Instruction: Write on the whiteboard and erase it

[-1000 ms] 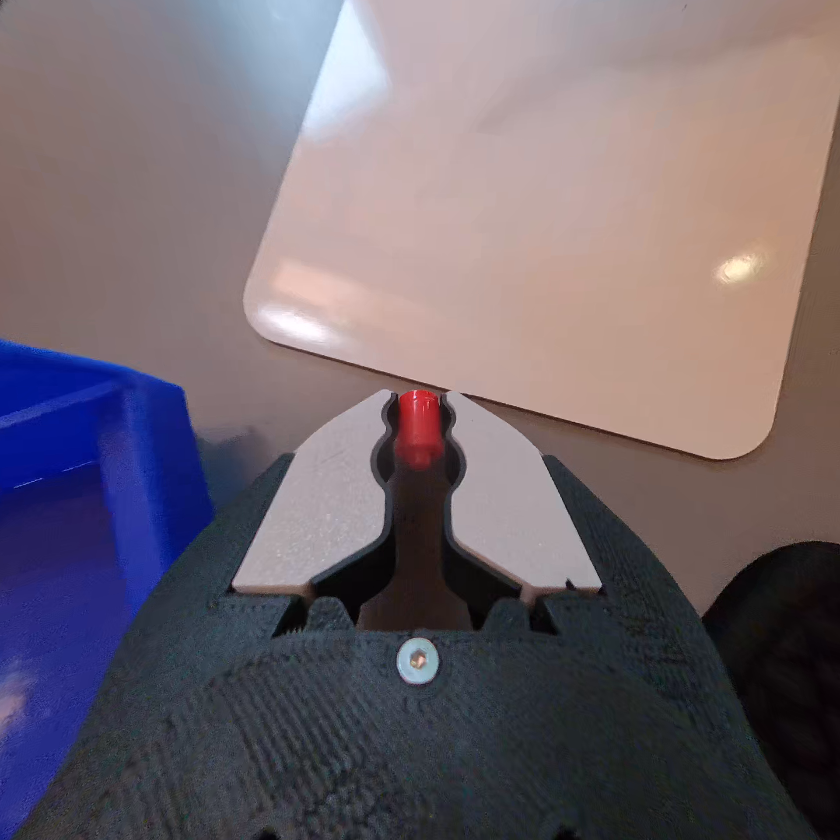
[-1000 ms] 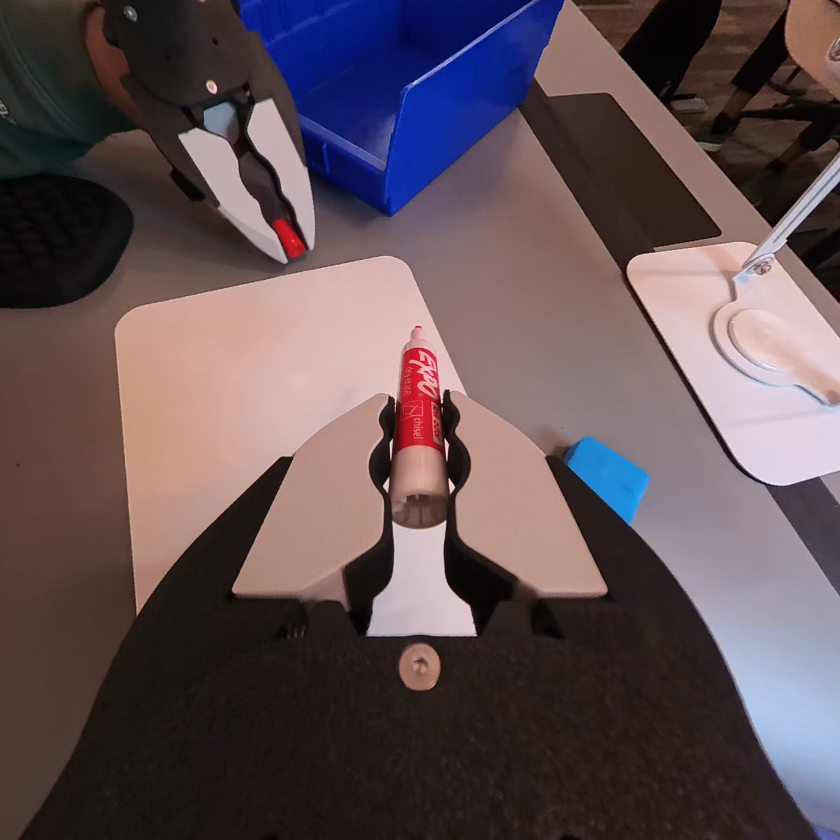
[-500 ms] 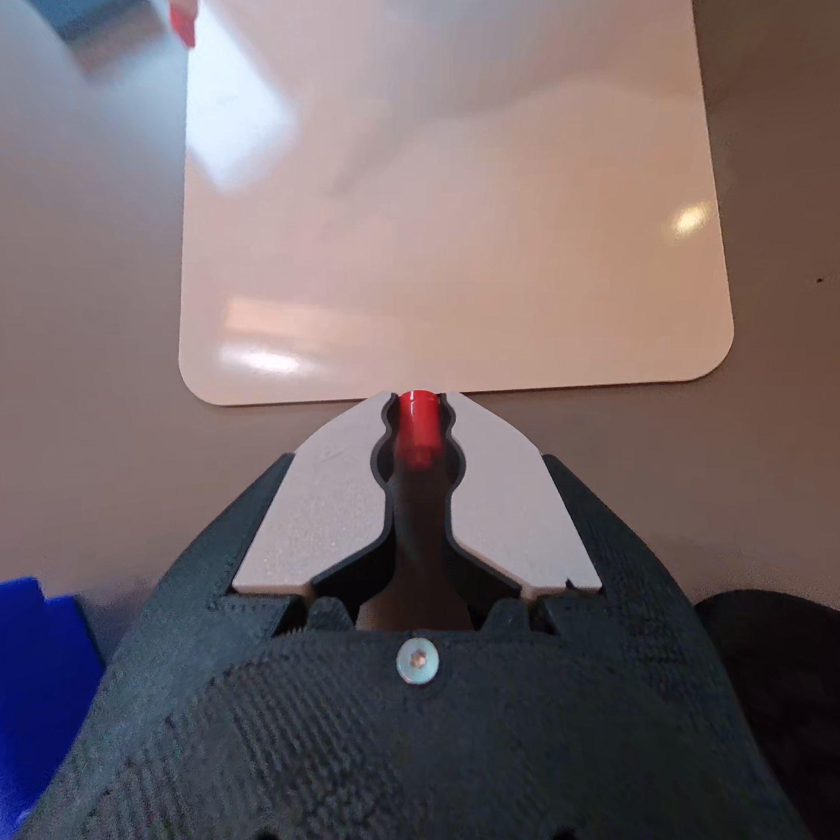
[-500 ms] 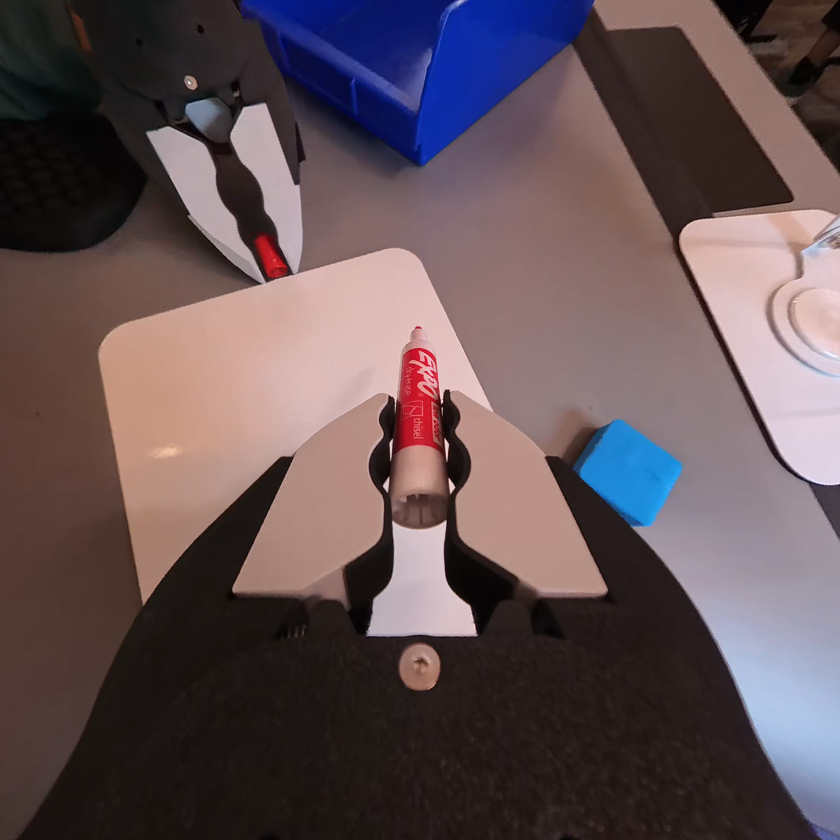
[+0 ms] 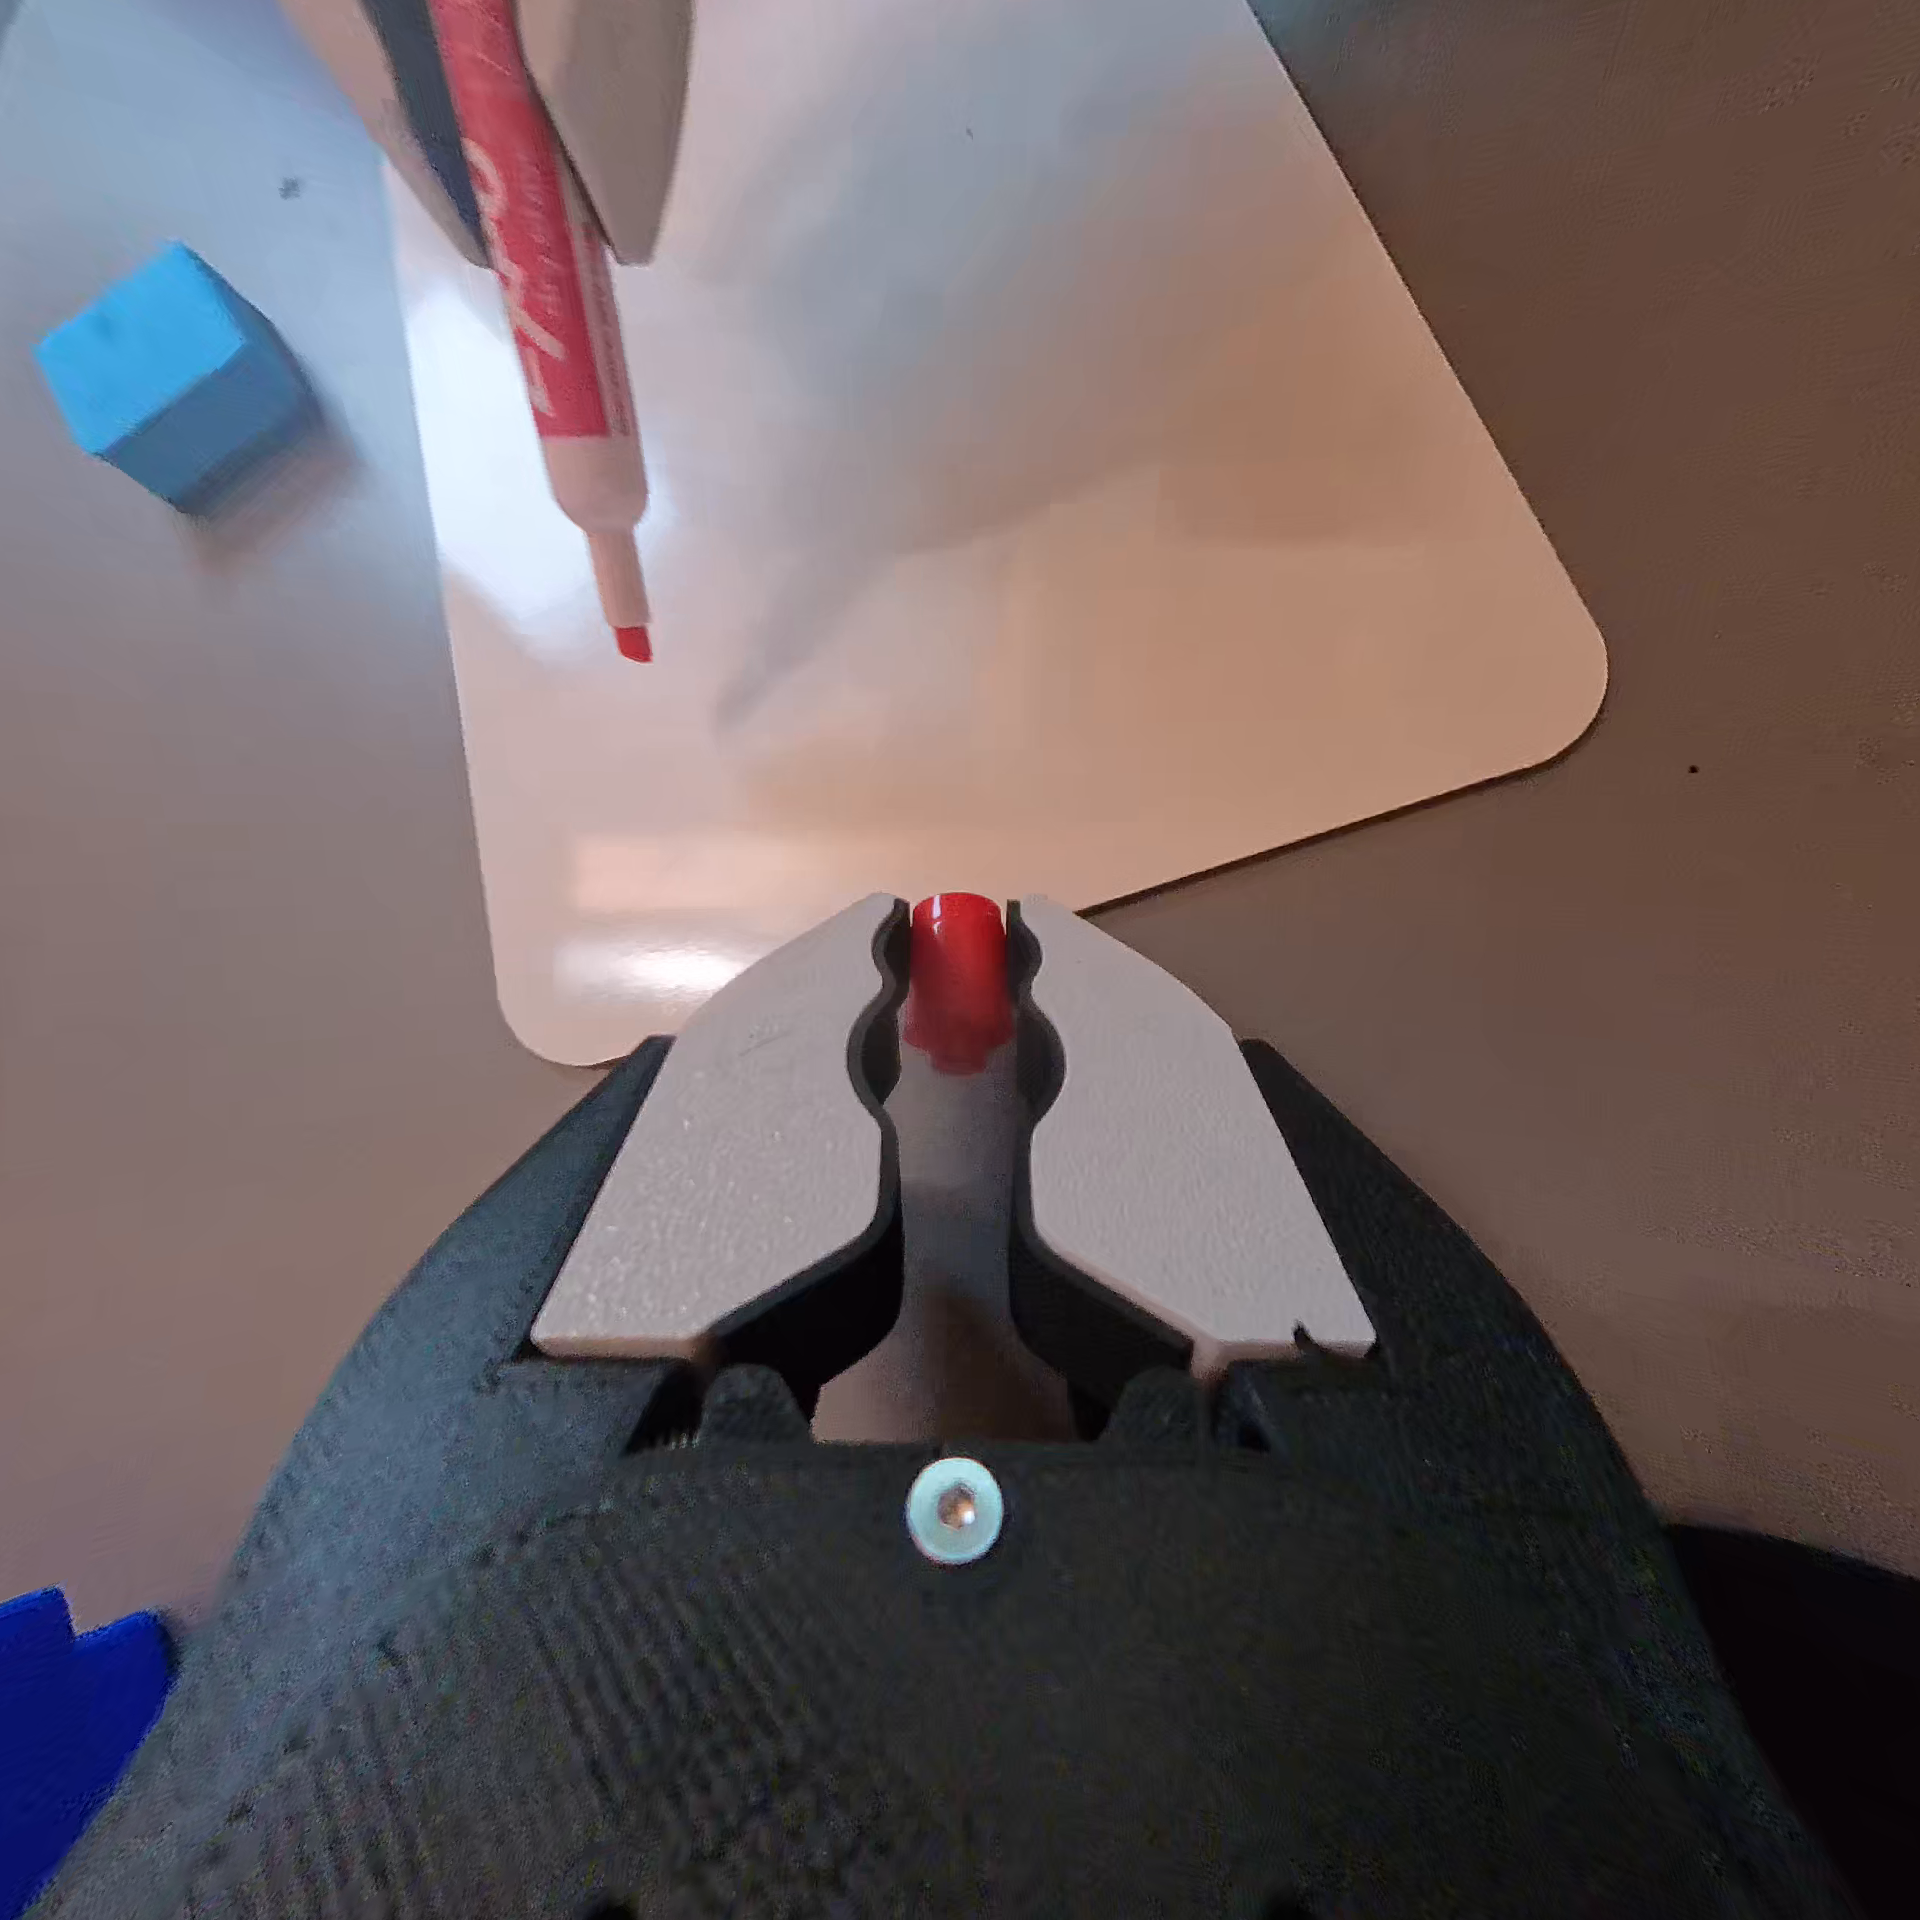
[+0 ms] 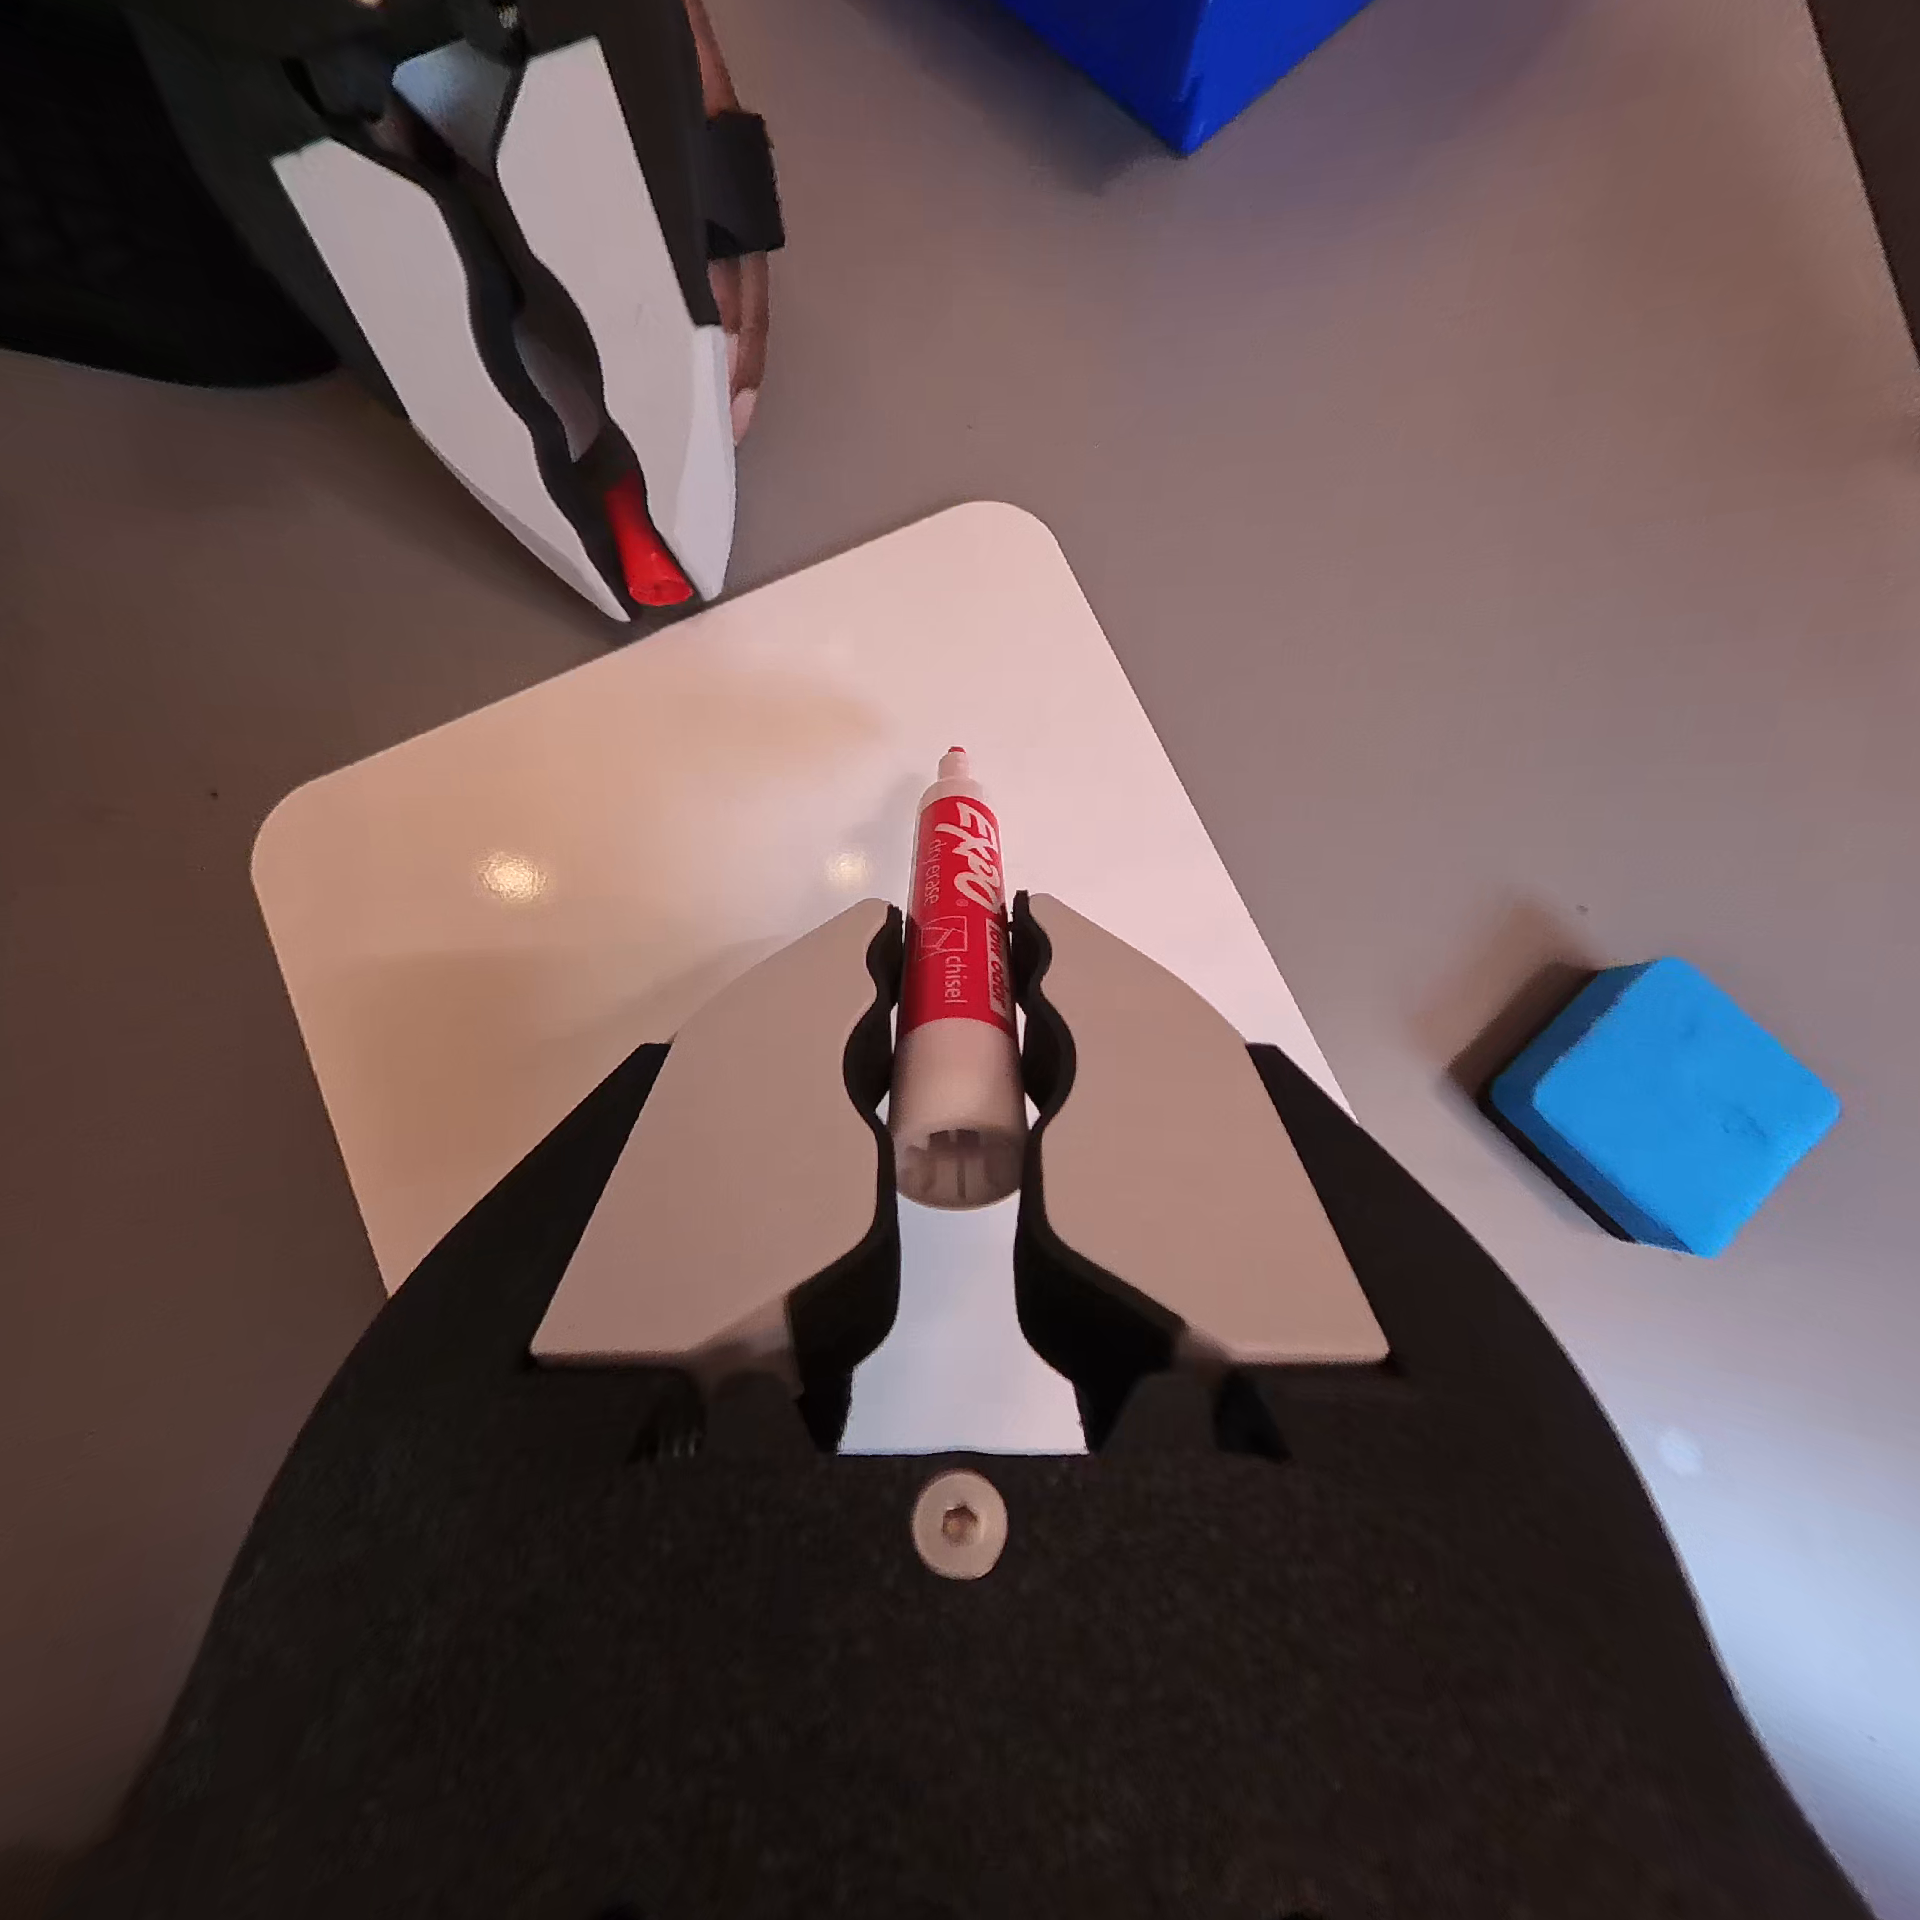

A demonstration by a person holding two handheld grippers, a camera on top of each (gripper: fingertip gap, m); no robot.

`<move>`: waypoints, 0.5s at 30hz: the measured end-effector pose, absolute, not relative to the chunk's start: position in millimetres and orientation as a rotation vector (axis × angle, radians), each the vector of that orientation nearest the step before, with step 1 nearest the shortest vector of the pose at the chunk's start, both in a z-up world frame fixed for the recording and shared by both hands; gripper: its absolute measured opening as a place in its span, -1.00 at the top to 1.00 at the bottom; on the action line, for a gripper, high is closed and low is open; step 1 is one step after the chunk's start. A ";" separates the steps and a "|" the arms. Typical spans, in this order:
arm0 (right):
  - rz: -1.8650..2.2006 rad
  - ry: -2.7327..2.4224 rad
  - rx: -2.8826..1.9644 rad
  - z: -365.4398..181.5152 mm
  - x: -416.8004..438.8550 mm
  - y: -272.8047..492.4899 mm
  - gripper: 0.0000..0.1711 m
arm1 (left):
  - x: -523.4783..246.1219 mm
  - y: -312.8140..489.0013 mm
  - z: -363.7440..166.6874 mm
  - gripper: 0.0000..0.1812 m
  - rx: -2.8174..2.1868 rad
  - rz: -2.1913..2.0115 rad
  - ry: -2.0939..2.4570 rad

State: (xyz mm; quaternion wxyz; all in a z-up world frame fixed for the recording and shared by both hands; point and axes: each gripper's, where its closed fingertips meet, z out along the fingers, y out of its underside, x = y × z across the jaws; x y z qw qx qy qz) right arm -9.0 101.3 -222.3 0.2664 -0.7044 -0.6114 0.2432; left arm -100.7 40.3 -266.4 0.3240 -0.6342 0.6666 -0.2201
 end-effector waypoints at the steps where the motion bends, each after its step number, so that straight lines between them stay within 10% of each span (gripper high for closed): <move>1: 0.644 -1.652 -1.900 -222.2 -10.8 100.4 0.77 | -101.2 42.8 -264.7 0.81 -1.663 -0.579 1.730; 15: 0.720 -1.564 -1.886 -212.2 -20.2 84.8 0.77 | -100.9 63.4 -262.3 0.81 -1.593 -0.509 1.615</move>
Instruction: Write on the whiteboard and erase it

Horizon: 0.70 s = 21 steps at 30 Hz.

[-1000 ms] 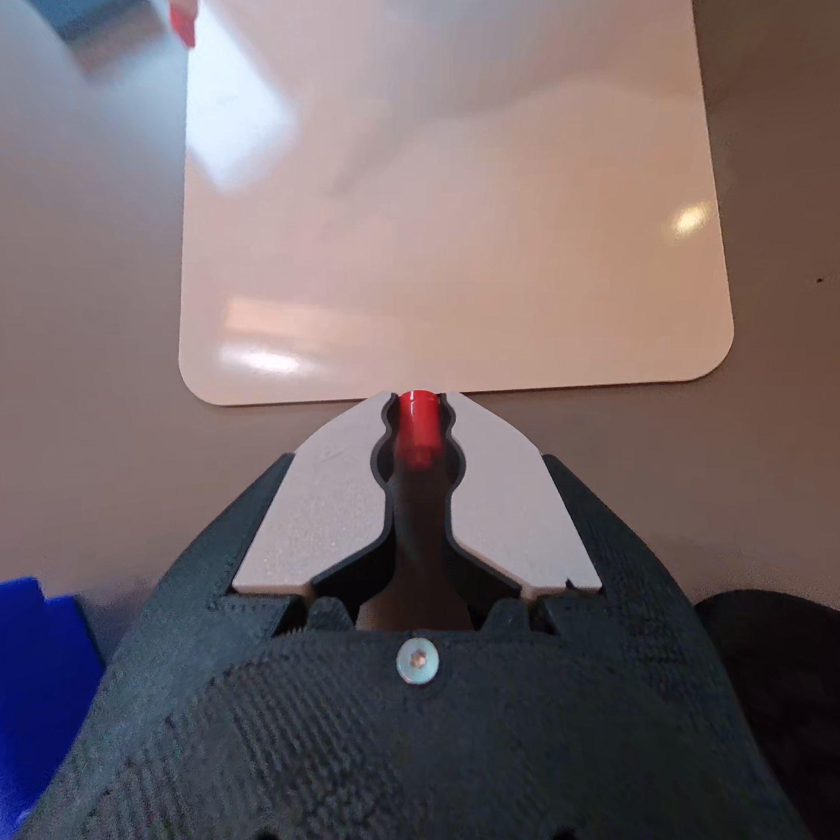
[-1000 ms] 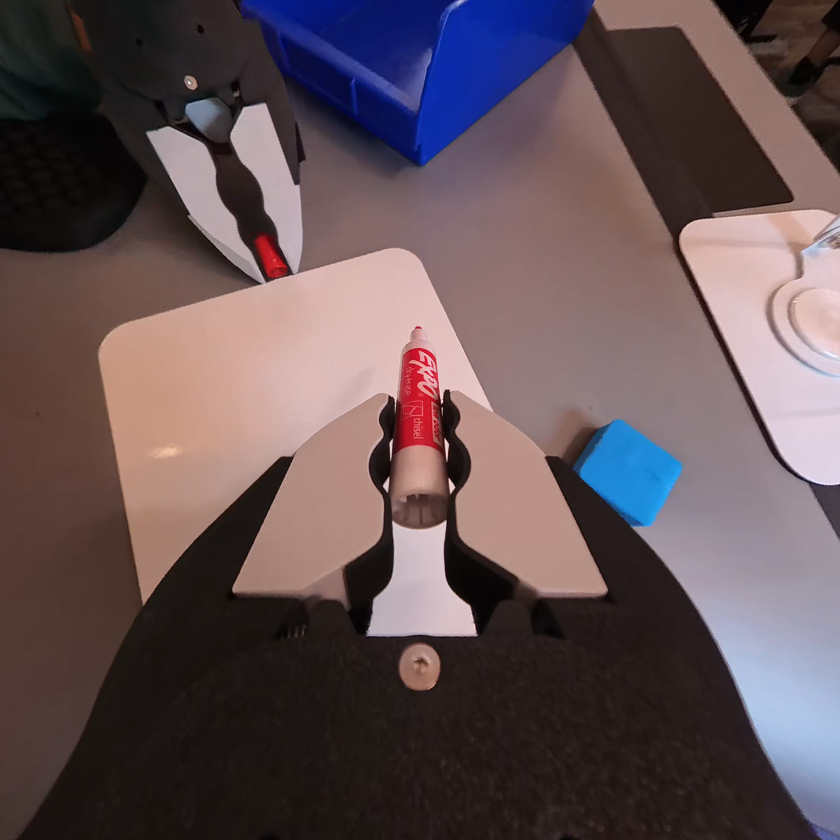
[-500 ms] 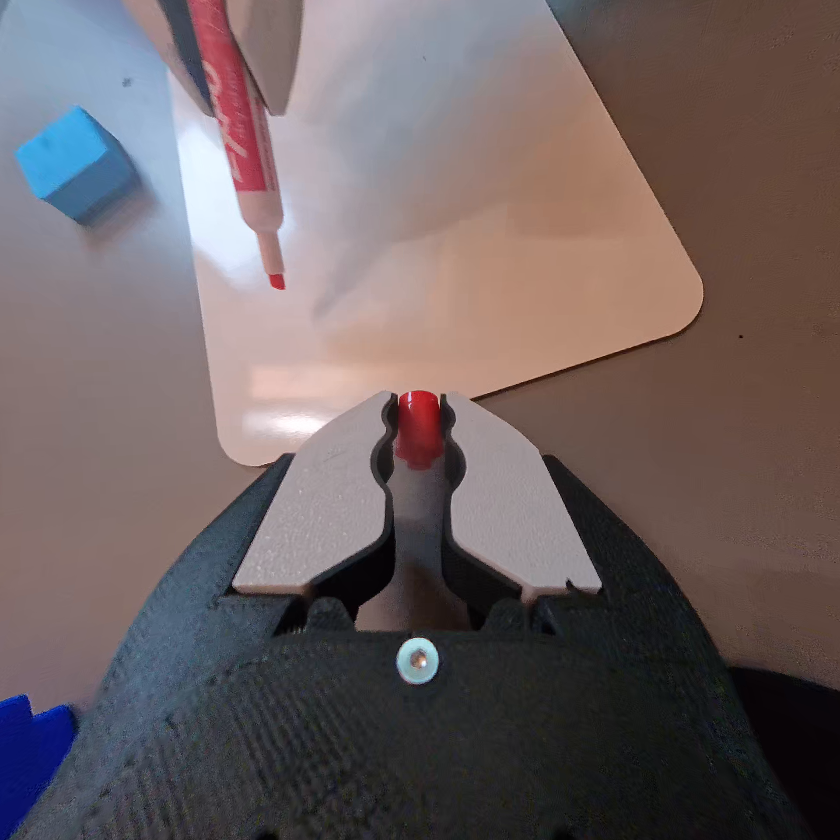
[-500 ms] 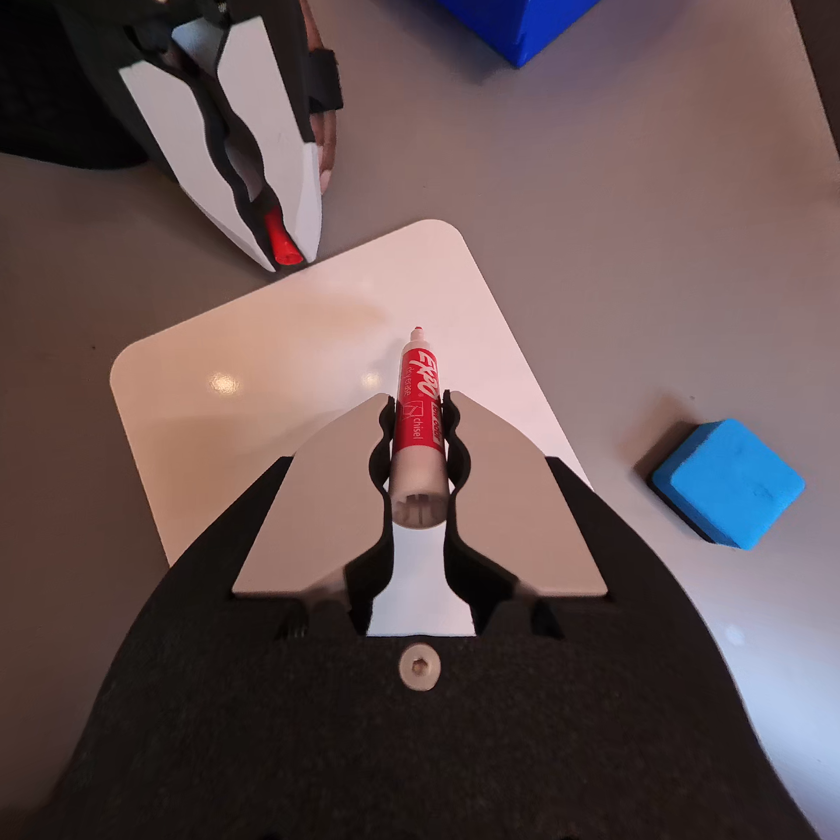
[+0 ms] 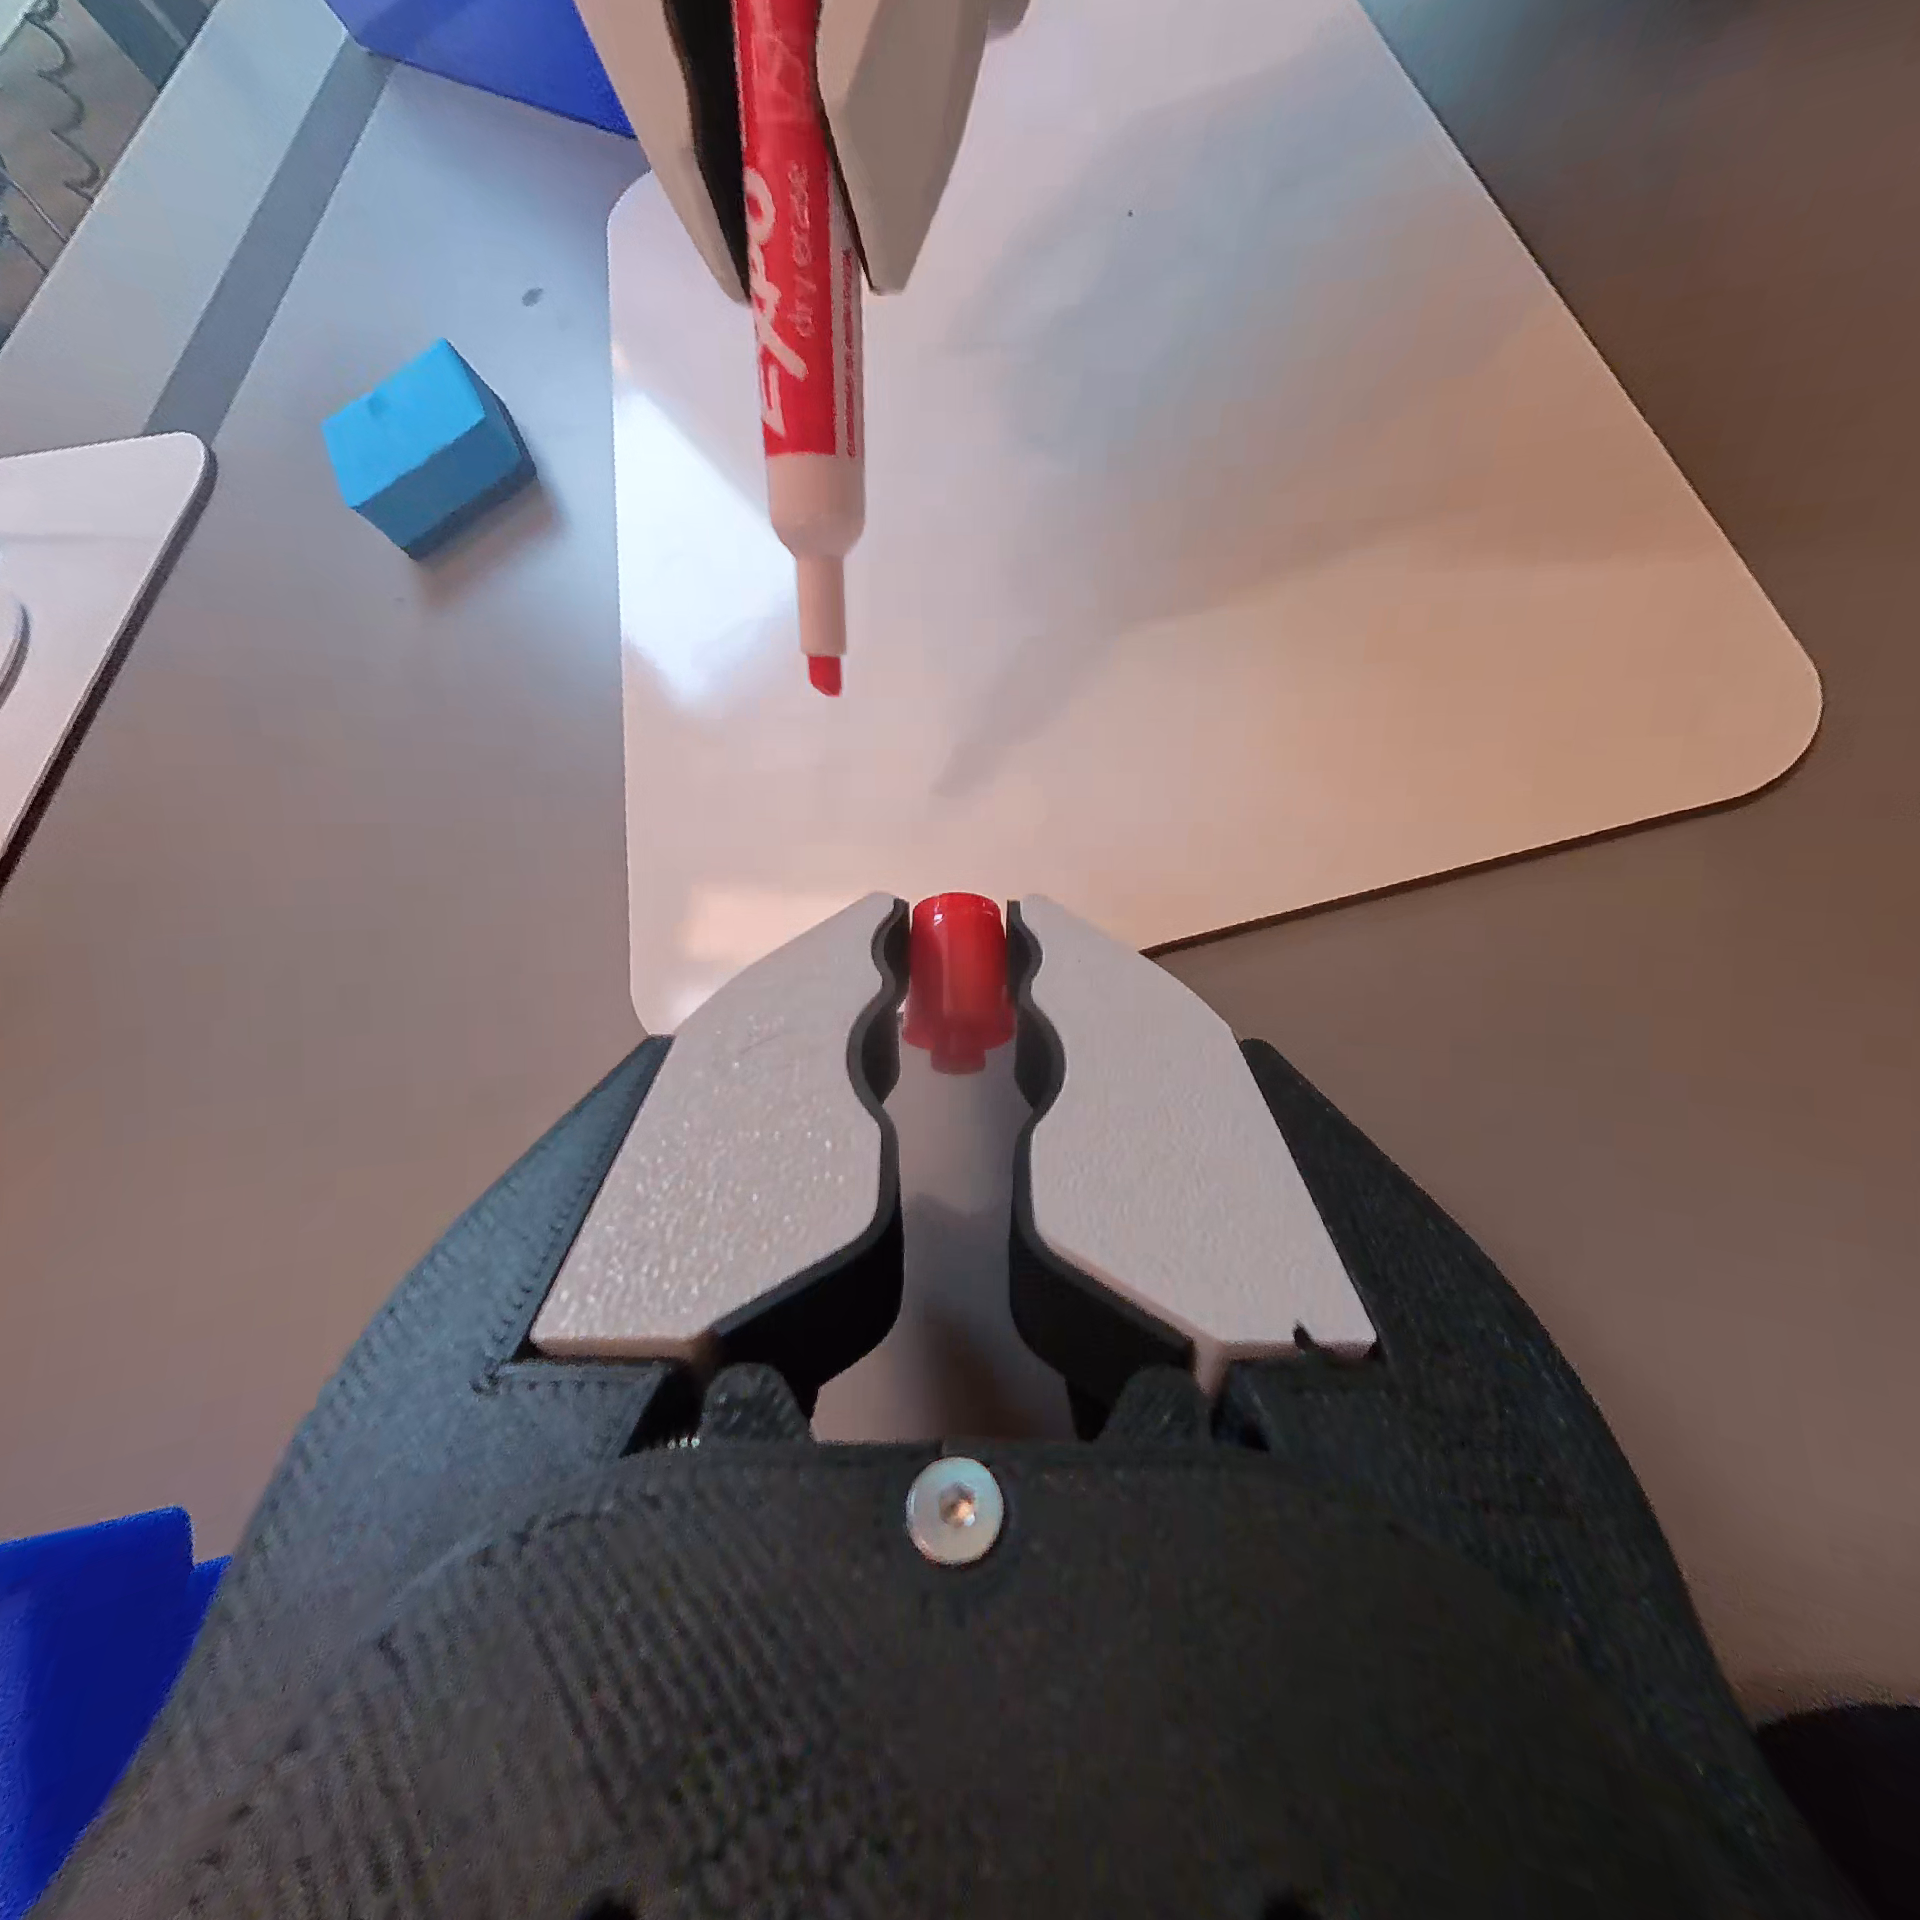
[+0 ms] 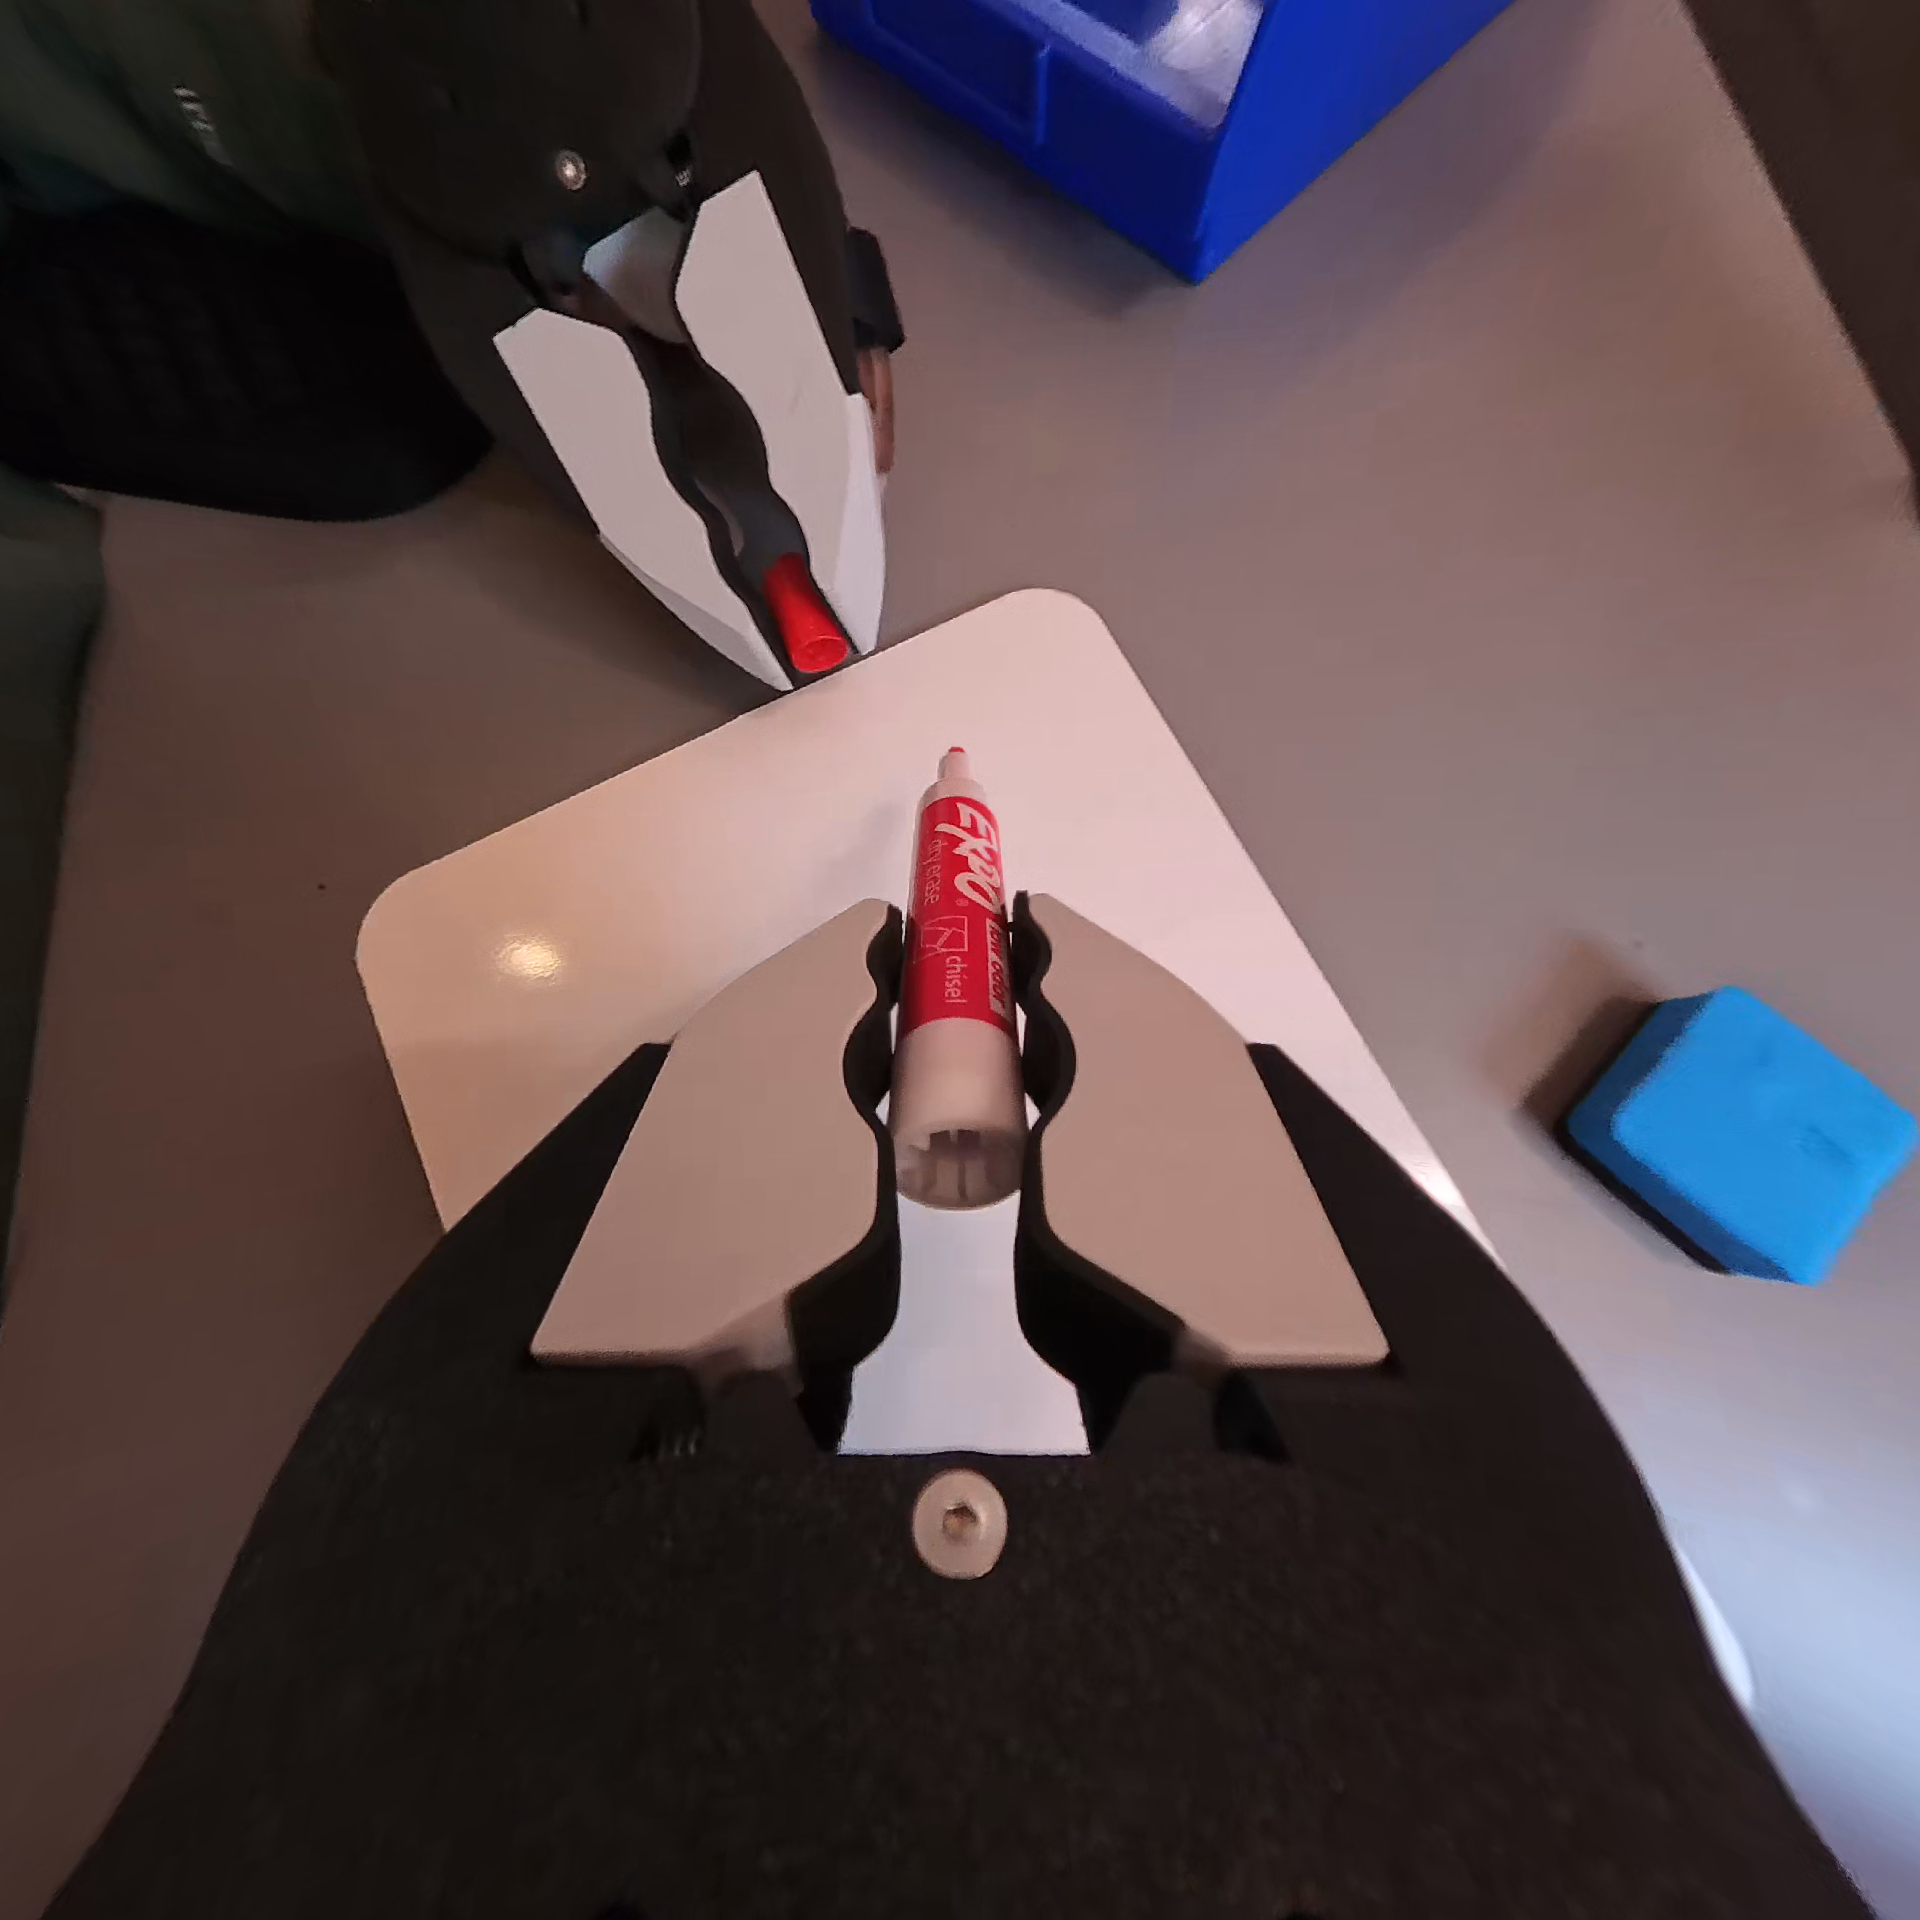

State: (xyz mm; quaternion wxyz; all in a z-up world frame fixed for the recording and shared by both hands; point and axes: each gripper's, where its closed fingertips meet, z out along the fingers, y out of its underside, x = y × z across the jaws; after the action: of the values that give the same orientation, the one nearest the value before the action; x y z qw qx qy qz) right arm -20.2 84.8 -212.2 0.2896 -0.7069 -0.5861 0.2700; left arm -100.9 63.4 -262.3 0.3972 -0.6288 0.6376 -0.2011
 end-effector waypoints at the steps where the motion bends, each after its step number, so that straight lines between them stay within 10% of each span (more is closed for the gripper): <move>1: 0.722 -1.572 -1.899 -216.8 -20.4 84.0 0.77 | -101.0 63.0 -262.7 0.81 -1.589 -0.502 1.621; 21: 0.616 -1.586 -1.929 -232.7 -21.2 90.7 0.77 | -104.0 63.9 -263.0 0.81 -1.588 -0.503 1.617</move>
State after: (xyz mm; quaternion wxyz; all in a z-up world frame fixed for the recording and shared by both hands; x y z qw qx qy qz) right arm -21.2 90.7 -232.7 0.2806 -0.7198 -0.5918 0.2299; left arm -104.0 63.9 -263.0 0.3987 -0.6273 0.6388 -0.1987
